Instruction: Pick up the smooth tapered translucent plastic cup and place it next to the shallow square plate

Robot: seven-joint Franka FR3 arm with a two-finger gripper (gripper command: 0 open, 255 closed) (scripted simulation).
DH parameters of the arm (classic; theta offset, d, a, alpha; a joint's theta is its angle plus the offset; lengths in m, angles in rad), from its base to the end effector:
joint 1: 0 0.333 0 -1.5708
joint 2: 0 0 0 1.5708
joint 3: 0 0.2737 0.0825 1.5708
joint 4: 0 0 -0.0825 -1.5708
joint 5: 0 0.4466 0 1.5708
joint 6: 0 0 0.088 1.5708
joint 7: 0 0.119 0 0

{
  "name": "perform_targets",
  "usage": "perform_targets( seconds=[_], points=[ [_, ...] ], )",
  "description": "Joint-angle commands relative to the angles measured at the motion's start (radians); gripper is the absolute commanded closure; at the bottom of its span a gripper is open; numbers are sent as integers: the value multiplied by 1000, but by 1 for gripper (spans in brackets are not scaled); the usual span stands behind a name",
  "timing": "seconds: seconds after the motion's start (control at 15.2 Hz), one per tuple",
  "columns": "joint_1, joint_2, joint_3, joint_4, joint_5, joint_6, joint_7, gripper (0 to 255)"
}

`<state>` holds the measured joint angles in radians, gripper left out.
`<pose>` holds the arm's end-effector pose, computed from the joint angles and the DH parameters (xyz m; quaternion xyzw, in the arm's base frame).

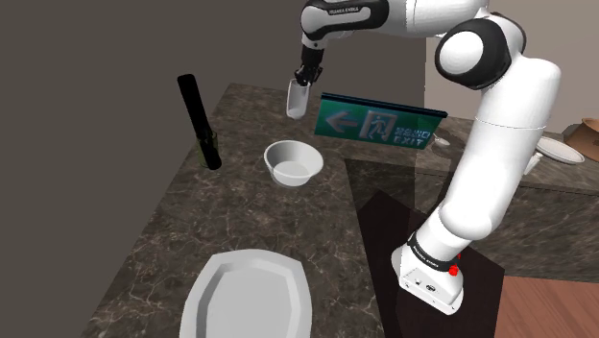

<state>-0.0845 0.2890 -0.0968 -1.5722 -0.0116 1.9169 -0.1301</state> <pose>0.6922 -0.1228 0.4100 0.9992 -0.0214 0.0252 0.0234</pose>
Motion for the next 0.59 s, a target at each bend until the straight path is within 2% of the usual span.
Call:
perform_targets(
  seconds=[0.0, 0.53],
  points=[
    [0, 0, 0, 26, 0, -26, 0, 255],
    [-1, 1, -1, 134, 1, -133, -3, 255]
  ],
)
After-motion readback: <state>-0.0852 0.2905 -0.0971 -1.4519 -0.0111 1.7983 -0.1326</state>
